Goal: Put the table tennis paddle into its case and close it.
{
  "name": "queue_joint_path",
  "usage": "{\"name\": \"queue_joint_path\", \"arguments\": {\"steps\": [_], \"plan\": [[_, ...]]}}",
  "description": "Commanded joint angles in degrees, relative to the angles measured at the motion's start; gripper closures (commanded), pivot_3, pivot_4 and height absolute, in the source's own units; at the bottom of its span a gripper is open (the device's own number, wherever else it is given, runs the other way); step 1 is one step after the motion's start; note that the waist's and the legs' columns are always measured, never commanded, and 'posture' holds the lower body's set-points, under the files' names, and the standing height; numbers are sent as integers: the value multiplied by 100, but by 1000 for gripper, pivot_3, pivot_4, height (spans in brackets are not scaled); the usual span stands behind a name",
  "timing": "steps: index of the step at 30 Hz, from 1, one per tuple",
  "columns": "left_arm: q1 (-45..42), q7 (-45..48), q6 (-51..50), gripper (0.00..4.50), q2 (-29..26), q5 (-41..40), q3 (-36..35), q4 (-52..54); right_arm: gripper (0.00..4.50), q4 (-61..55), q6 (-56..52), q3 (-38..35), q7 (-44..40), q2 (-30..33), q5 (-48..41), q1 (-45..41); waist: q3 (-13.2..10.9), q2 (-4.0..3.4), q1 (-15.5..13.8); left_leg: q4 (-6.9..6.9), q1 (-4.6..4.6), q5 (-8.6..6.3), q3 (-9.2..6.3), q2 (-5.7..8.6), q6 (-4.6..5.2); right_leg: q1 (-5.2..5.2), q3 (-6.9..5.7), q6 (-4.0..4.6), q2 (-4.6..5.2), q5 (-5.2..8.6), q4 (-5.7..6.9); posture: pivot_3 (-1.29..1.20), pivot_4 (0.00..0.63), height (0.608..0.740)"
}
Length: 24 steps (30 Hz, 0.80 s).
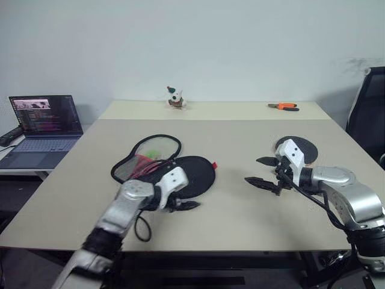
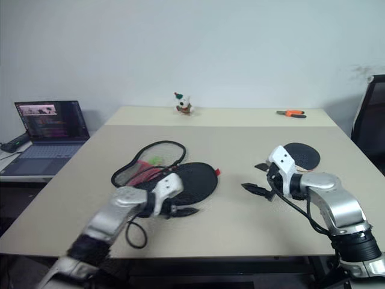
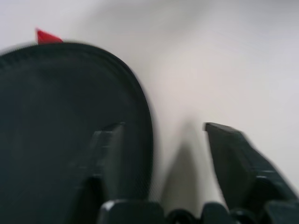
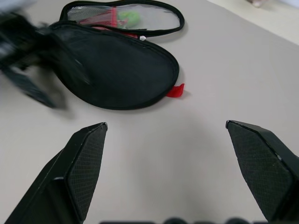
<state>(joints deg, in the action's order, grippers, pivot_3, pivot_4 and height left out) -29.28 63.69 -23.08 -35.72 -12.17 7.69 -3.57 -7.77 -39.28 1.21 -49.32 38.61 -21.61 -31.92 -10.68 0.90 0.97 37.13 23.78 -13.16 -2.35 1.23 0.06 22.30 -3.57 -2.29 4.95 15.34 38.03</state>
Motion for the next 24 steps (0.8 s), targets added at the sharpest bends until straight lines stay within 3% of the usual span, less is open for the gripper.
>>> {"name": "queue_joint_path", "arguments": {"steps": [1,8,13,24], "plan": [[166,265,-213,53,-525,-632,-801,786,0,-225,-419,-85,213,-248,-271,-120,0,0,-6,2,-1,0,-2,0,0,-3,0,0,0,0,1,0,150,740],[1176,286,440,53,-1464,-484,-1494,749,0,-267,-1644,16,1332,-1529,-589,-396,1,-2,26,-10,-10,0,3,2,0,-1,6,1,1,0,2,0,150,740],[1522,38,537,53,-1550,-543,-1855,744,0,646,-1689,-34,2629,-2543,-47,-696,2,-1,20,-8,-10,1,0,3,-2,1,4,3,0,-1,7,0,150,740],[1732,-203,414,53,-1513,-625,-1853,1111,0,1825,-1235,40,3287,-3302,433,-979,1,-2,57,-13,-12,1,10,2,-2,8,13,3,-1,-1,11,0,150,740]]}}
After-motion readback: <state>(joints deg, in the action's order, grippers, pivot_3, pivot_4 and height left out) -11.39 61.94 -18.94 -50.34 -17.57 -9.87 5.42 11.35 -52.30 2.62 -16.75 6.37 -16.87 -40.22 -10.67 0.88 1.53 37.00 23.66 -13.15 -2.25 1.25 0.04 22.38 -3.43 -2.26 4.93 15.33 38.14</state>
